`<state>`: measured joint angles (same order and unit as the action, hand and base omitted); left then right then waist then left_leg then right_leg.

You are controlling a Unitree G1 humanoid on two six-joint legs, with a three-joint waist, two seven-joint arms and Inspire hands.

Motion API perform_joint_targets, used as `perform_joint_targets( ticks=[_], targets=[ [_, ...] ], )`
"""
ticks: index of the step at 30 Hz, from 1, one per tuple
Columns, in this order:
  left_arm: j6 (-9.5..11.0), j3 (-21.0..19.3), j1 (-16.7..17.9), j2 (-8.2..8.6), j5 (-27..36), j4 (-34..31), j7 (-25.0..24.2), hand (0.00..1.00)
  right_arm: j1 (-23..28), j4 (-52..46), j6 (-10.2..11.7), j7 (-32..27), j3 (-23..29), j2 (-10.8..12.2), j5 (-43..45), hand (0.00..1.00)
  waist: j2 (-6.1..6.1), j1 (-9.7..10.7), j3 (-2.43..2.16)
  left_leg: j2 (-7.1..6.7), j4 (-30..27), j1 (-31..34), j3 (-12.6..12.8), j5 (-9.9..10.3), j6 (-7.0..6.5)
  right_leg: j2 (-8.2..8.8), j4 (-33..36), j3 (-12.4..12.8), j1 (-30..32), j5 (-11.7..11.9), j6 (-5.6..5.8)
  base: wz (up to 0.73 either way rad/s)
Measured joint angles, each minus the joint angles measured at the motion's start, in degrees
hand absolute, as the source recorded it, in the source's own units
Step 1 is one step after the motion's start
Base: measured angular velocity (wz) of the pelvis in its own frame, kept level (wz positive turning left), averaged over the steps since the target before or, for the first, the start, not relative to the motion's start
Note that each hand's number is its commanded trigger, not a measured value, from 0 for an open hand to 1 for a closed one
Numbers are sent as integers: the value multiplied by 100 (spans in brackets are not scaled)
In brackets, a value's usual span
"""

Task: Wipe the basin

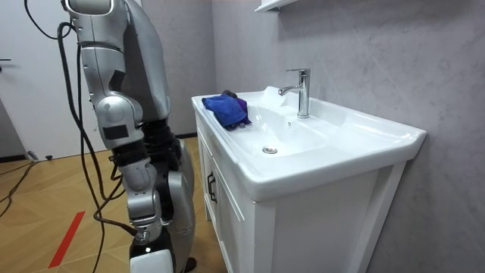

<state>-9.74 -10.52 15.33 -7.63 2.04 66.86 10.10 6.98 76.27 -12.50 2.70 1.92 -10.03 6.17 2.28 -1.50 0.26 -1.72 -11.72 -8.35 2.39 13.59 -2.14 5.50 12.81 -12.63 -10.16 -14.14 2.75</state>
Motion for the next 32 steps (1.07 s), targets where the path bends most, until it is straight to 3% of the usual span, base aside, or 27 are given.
perform_joint_targets(
  ticks=[4, 8, 12, 18, 21, 32],
  targets=[
    [-25, 11, 13, 0, -10, 16, -86, 0, 10, 7, -11, 8, -65, 53, 9, 0, -15, 14, 1, -2, -47, 11, 0, 28, -12, 4, -5, 0, -17, 3, 5, 0],
    [-103, 28, -73, 1, -514, 179, -193, 0, 32, 25, -13, -1, -67, 54, 18, 0, -126, 70, 1, 3, -170, 23, -14, 132, -32, -16, -4, 40, -81, 13, 23, 0],
    [-164, 65, -93, 0, -625, 236, -349, 0, 107, 45, -25, 20, -67, 54, 17, 0, -221, 130, 0, -1, -183, 6, -6, 160, -42, -9, 85, 51, -70, 18, 31, -1],
    [-172, 152, -160, -4, -671, 227, -509, 0, 144, 49, -185, 121, -61, 53, 16, 0, -244, 199, -1, -1, -202, -7, -2, 176, -69, 16, 133, 60, -46, 19, 33, 0],
    [-199, 183, -151, -5, -673, 227, -563, 0, 118, 6, -189, 123, -54, 53, 15, 0, -260, 280, -6, -5, -218, 46, 29, 177, -74, 31, 210, 76, 44, 19, 34, -4],
    [-244, 180, -216, -11, -901, 209, -616, 0, 106, 18, -255, 256, -57, 54, 26, 0, -268, 288, -5, -10, -319, 80, 74, 209, -123, 49, 345, 140, 120, 22, 39, -2]
  ],
)
